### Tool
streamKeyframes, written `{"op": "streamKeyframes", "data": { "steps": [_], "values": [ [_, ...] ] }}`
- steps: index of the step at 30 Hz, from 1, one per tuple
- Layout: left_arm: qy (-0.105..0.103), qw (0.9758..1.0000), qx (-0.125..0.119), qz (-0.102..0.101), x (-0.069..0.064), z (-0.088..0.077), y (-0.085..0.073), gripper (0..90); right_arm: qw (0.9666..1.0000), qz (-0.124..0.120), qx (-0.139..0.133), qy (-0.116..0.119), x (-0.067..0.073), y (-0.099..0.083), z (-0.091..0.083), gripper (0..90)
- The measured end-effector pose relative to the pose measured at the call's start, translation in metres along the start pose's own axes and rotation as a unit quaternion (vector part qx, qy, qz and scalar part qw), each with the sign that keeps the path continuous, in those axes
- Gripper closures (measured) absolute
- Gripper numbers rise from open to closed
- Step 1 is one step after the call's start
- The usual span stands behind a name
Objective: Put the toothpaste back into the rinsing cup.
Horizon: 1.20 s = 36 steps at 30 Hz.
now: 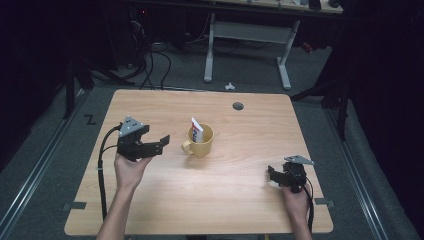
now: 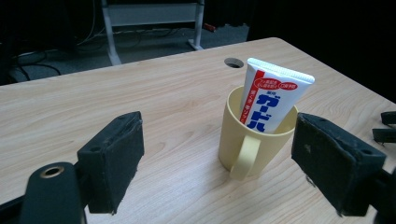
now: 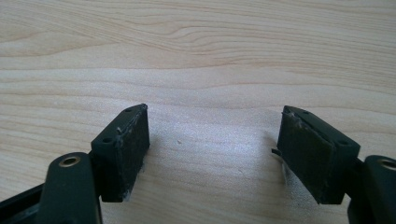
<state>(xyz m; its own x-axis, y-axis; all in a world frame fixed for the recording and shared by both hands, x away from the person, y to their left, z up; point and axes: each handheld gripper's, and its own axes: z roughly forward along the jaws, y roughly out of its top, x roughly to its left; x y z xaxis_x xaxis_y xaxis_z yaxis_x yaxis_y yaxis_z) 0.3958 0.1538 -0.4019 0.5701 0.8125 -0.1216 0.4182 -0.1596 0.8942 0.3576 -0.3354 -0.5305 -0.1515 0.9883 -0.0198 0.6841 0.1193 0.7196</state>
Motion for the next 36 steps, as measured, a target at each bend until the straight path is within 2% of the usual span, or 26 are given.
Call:
{"op": "streamKeyframes", "data": {
  "steps": [16,20,23,36],
  "values": [
    [0.014,0.9997,-0.008,-0.016,0.01,-0.016,-0.016,18.4,1.0,0.0,0.0,0.0,0.0,0.0,0.0,25.4],
    [0.014,0.9997,-0.008,-0.02,0.012,-0.018,-0.019,18.5,1.0,0.0,0.0,0.0,0.0,0.0,0.0,25.4],
    [0.005,0.9995,-0.01,-0.029,0.014,-0.02,-0.021,18.6,1.0,0.0,0.0,0.0,0.0,0.0,0.0,25.4],
    [0.011,0.9994,-0.002,-0.032,0.018,-0.025,-0.033,19.2,1.0,0.001,0.0,-0.001,0.0,0.0,0.0,25.4]
  ]
}}
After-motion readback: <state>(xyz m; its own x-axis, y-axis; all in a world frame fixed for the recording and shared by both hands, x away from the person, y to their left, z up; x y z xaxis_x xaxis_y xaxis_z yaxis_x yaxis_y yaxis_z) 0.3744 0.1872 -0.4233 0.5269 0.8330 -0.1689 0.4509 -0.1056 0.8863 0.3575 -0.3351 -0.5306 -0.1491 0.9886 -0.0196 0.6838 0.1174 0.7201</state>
